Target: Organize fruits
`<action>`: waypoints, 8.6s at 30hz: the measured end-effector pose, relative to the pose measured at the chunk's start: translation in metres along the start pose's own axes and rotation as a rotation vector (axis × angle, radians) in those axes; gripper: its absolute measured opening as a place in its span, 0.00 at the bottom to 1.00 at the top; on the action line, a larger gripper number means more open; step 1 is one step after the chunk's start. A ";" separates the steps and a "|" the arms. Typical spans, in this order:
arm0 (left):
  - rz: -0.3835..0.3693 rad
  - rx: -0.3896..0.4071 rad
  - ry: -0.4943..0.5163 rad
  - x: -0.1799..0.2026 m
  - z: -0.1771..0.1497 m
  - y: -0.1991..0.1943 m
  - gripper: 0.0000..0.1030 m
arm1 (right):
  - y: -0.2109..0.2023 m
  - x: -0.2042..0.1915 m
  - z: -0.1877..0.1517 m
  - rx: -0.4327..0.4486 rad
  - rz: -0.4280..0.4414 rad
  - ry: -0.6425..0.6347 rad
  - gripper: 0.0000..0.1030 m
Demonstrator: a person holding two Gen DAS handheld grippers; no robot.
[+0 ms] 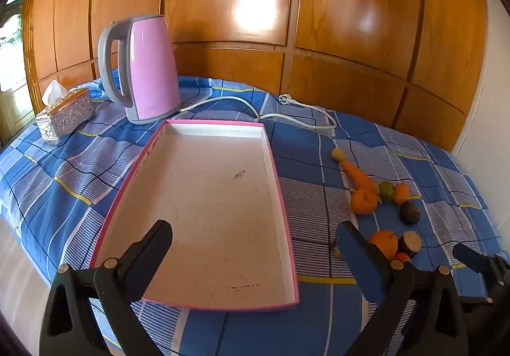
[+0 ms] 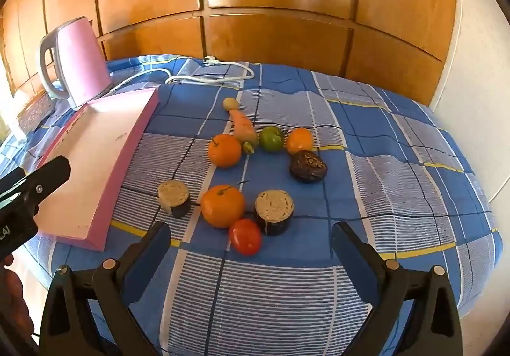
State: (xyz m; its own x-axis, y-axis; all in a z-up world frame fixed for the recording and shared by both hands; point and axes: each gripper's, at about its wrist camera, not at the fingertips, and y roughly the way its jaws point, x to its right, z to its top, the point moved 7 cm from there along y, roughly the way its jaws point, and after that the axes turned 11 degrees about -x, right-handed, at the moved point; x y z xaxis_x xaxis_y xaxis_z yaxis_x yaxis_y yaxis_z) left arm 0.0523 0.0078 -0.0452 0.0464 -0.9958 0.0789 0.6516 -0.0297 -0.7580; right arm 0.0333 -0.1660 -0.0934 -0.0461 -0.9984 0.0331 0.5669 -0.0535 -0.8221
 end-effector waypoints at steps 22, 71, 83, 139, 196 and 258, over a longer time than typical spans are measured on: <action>-0.090 -0.028 0.012 0.008 -0.007 0.001 1.00 | -0.007 0.003 0.000 0.012 0.017 0.007 0.99; -0.067 0.025 0.135 0.027 0.008 -0.005 0.95 | 0.002 0.032 -0.007 -0.034 0.078 0.088 0.79; -0.242 -0.129 0.301 0.066 -0.013 0.024 0.50 | 0.023 0.018 -0.016 -0.083 0.184 0.022 0.48; -0.157 -0.102 0.103 0.007 0.027 0.021 0.32 | 0.002 -0.034 0.016 -0.048 0.295 -0.157 0.25; -0.150 -0.172 0.101 0.006 -0.008 0.031 0.53 | 0.027 0.031 -0.008 -0.126 0.151 0.101 0.30; -0.374 -0.315 0.387 0.139 -0.032 0.085 0.59 | 0.068 0.055 0.011 -0.051 0.171 0.056 0.34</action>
State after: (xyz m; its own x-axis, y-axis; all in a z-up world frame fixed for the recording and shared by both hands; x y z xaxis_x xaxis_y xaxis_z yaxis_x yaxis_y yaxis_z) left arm 0.0900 -0.1356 -0.1199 -0.4579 -0.8705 0.1804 0.3130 -0.3478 -0.8838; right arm 0.0779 -0.2251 -0.1411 0.0004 -0.9902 -0.1399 0.5284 0.1190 -0.8406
